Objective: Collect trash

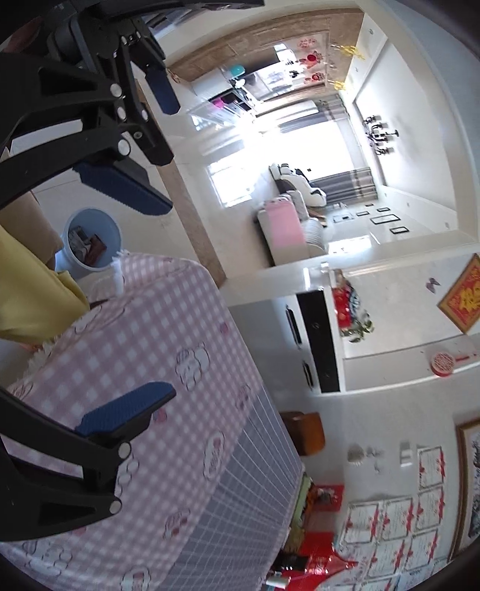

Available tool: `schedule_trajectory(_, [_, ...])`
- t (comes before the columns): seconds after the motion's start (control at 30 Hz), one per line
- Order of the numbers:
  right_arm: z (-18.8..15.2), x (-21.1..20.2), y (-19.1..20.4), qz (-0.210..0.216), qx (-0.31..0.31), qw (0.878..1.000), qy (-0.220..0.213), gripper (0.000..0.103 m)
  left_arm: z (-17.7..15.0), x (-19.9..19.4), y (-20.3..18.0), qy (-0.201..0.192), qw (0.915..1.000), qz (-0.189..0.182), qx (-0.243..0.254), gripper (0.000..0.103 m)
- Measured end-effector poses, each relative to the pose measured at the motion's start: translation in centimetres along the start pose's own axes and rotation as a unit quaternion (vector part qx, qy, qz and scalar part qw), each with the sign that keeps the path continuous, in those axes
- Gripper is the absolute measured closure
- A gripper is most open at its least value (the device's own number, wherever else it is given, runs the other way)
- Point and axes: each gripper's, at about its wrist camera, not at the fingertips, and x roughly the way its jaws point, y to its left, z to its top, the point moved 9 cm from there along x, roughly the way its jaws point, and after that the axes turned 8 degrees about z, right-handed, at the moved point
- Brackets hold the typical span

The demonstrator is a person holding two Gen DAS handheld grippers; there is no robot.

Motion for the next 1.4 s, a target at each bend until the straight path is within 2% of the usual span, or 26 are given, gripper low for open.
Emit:
schedule_trajectory(0.13, [0.5,-2.8,-0.7,-0.015,-0.002,1.0,-0.021,0.012,0.3,-2.6,-0.8,-0.02,0.9997,-0.011,0.001,0.019])
schedule_trajectory(0.33, [1.4,-6.5,-0.3,-0.012,-0.01,0.999,-0.047,0.009,1.1,-5.6,-1.1,-0.051,0.9986,-0.015,-0.007,0.018])
schedule_trajectory(0.57, [2.2,-8.8,0.5,-0.015,-0.021,0.997,-0.066,0.009,1.4,-7.3,-0.8,-0.058,0.998,-0.011,-0.022,0.018])
schedule_trajectory(0.9, [2.3,-9.8,1.1,0.0,-0.009,0.998,-0.068,0.009,1.5,-8.7,-0.5,-0.073,0.997,0.0,-0.024,0.016])
schedule_trajectory(1.4, [2.0,-10.1,0.9,-0.008,-0.008,0.998,-0.067,0.009,1.3,-9.3,-0.2,-0.075,0.9969,0.009,-0.02,0.016])
